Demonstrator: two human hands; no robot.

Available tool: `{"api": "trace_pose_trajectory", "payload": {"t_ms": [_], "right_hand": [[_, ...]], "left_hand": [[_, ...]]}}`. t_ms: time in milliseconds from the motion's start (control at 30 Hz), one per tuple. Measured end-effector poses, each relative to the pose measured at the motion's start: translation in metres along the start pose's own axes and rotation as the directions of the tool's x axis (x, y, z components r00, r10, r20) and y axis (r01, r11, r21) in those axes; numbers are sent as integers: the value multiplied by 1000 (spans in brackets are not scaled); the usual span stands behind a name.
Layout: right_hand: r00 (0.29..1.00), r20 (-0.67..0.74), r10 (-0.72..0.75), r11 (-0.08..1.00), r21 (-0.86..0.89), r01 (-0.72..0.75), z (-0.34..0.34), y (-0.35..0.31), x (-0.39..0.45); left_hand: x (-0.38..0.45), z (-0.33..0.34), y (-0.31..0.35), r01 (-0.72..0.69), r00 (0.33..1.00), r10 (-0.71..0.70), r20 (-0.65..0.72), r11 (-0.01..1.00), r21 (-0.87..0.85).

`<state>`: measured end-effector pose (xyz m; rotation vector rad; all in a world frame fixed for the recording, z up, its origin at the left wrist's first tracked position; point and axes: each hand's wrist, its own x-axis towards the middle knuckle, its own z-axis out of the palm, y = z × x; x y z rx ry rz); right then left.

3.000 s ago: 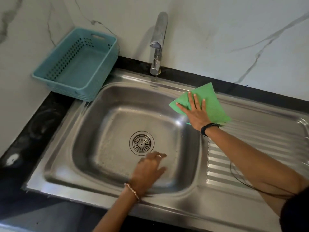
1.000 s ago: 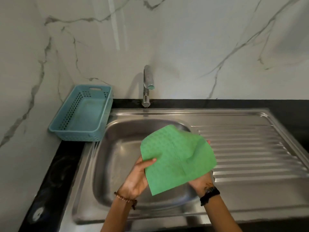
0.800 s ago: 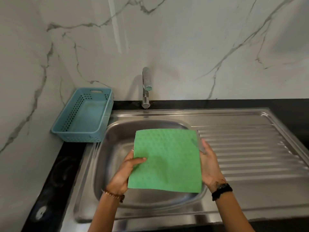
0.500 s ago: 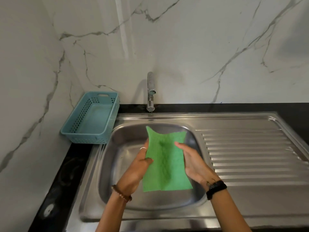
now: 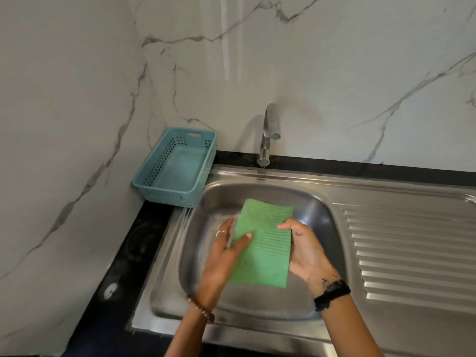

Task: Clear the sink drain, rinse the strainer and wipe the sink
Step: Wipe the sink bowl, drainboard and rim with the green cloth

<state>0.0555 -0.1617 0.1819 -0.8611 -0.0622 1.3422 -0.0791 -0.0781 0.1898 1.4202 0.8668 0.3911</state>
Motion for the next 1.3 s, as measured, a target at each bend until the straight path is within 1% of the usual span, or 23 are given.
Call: {"api": "trace_pose_trajectory", "payload": {"t_ms": [33, 67, 100, 167, 233, 300, 367, 433, 467, 533, 600, 667, 700, 733, 767, 833, 867, 933, 1033, 1133, 1200, 1267, 1300], "right_hand": [[999, 46, 7, 1000, 6, -7, 4, 0, 1], [998, 56, 23, 999, -34, -21, 6, 2, 4], [999, 15, 45, 991, -125, -42, 7, 7, 7], [990, -131, 49, 932, -351, -93, 5, 21, 14], [979, -202, 34, 876, -466, -126, 3, 32, 22], [984, -176, 27, 849, -515, -116, 10, 31, 29], [995, -91, 41, 803, -590, -87, 24, 20, 37], [999, 14, 45, 705, -709, -22, 44, 2, 47], [998, 46, 30, 639, -769, 16, 55, -8, 53], [995, 90, -42, 551, -829, 99, 81, -28, 69], [985, 125, -122, 536, -826, 171, 110, -44, 91], [975, 133, -178, 522, -827, 209, 135, -55, 117], [969, 138, -205, 485, -845, 223, 147, -58, 132], [960, 148, -237, 421, -875, 239, 158, -60, 148], [946, 161, -283, 325, -911, 252, 167, -61, 166], [910, 203, -360, 82, -965, 248, 178, -58, 202], [904, 215, -369, -38, -975, 217, 180, -55, 221], [927, 190, -323, -253, -961, 109, 182, -41, 254], [954, 109, -280, -467, -883, -36, 173, -16, 286], [967, 24, -253, -608, -781, -140, 162, 1, 307], [976, 10, -216, -660, -738, -139, 163, 7, 307], [969, 103, -223, -642, -764, -66, 165, 6, 295], [950, 166, -264, -604, -796, -29, 167, 3, 286]], "left_hand": [[2, -6, -3, 46, 998, -41, 38, 990, -132], [3, -11, -7, 98, 994, -84, 73, 972, -212], [4, -15, -13, 139, 989, -120, 89, 960, -242], [7, -21, -27, 173, 985, -165, 57, 962, -210], [13, -29, -37, 156, 988, -153, 38, 981, -118], [22, -43, -35, 93, 993, -85, 85, 991, -95], [34, -65, -31, 19, 969, 8, 249, 994, -107], [48, -89, -17, -50, 920, 85, 384, 994, -102], [57, -100, -9, -91, 910, 126, 395, 990, -107], [78, -122, 11, -146, 932, 176, 317, 983, -115], [102, -144, 33, -157, 972, 166, 168, 986, -62], [129, -164, 52, -189, 982, 185, 44, 979, 83], [144, -172, 61, -205, 978, 208, 4, 961, 186], [157, -179, 67, -219, 970, 240, -29, 925, 310], [169, -183, 72, -225, 961, 272, -54, 878, 422], [189, -188, 74, -229, 946, 316, -67, 803, 551], [199, -189, 70, -224, 944, 323, -61, 767, 601], [221, -189, 57, -165, 954, 296, -58, 673, 721], [242, -183, 35, -21, 981, 178, -76, 488, 872], [257, -180, 12, 31, 999, 26, -39, 248, 968], [258, -177, 12, 36, 999, -31, -32, 150, 988], [254, -172, 20, 31, 996, 76, -47, 195, 980], [249, -167, 26, 19, 982, 178, -70, 275, 961]]}}
